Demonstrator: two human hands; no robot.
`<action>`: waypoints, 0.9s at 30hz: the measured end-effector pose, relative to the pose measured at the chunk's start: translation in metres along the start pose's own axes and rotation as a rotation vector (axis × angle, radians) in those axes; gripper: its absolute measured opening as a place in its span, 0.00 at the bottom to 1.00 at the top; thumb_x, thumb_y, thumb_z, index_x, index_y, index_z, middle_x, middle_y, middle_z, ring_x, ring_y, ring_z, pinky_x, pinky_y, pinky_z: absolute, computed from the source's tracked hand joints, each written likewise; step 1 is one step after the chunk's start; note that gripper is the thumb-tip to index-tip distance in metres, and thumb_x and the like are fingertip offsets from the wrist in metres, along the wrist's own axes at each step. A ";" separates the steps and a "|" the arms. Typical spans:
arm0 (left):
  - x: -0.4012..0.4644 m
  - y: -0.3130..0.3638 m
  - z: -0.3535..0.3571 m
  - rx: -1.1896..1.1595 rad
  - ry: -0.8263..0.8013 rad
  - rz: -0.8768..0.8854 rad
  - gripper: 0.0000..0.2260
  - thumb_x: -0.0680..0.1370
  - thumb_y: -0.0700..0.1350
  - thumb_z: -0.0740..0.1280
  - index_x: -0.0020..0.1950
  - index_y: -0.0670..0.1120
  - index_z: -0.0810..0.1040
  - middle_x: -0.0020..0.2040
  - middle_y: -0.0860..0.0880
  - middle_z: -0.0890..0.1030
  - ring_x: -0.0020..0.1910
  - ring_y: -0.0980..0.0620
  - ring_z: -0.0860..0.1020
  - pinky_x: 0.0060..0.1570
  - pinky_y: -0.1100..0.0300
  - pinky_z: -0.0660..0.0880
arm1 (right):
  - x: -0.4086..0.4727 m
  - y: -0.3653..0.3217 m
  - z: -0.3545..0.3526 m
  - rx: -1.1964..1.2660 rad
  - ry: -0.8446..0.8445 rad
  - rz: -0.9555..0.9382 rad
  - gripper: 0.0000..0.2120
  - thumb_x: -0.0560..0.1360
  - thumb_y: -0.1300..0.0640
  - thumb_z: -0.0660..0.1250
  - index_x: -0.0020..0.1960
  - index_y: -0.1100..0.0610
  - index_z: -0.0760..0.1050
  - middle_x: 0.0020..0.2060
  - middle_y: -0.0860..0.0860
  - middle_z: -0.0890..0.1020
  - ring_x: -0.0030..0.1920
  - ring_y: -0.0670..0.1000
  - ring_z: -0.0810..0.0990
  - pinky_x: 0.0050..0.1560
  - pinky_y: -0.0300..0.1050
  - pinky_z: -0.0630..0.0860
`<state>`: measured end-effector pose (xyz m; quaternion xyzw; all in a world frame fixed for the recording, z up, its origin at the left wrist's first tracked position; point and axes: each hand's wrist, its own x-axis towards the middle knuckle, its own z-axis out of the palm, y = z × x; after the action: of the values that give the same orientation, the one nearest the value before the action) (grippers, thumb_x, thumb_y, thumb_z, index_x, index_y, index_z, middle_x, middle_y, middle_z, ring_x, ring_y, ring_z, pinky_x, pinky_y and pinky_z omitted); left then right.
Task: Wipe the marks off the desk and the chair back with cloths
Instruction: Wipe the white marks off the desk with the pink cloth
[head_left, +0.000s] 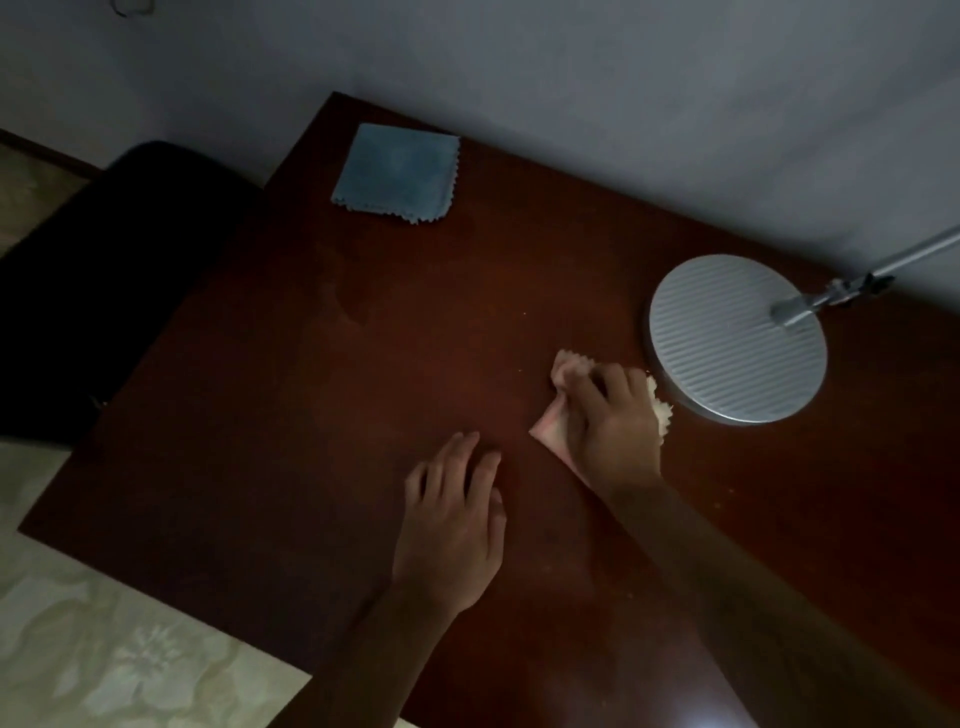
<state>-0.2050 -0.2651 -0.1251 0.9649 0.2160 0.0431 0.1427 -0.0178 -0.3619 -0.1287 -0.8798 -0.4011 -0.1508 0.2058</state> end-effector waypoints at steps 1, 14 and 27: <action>0.000 -0.001 0.000 -0.009 0.005 -0.006 0.18 0.79 0.49 0.56 0.66 0.45 0.75 0.68 0.44 0.74 0.70 0.46 0.71 0.64 0.47 0.66 | 0.010 0.002 0.007 0.016 0.009 -0.013 0.10 0.73 0.66 0.65 0.52 0.64 0.81 0.44 0.61 0.78 0.43 0.60 0.73 0.44 0.53 0.73; 0.005 -0.006 0.004 -0.117 0.076 -0.053 0.16 0.79 0.46 0.58 0.64 0.44 0.76 0.66 0.45 0.77 0.69 0.48 0.72 0.64 0.50 0.66 | 0.096 -0.027 0.047 0.145 -0.125 -0.051 0.09 0.71 0.65 0.63 0.47 0.62 0.80 0.42 0.58 0.79 0.42 0.60 0.75 0.44 0.52 0.71; 0.002 -0.005 0.004 -0.159 0.091 -0.093 0.13 0.78 0.44 0.58 0.58 0.43 0.77 0.63 0.44 0.77 0.66 0.47 0.73 0.63 0.52 0.67 | 0.050 -0.015 0.018 0.164 -0.114 -0.071 0.10 0.75 0.60 0.61 0.49 0.62 0.80 0.42 0.59 0.78 0.42 0.60 0.74 0.43 0.55 0.73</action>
<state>-0.2051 -0.2610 -0.1299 0.9365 0.2630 0.0974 0.2106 0.0042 -0.3121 -0.1191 -0.8524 -0.4539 -0.0742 0.2487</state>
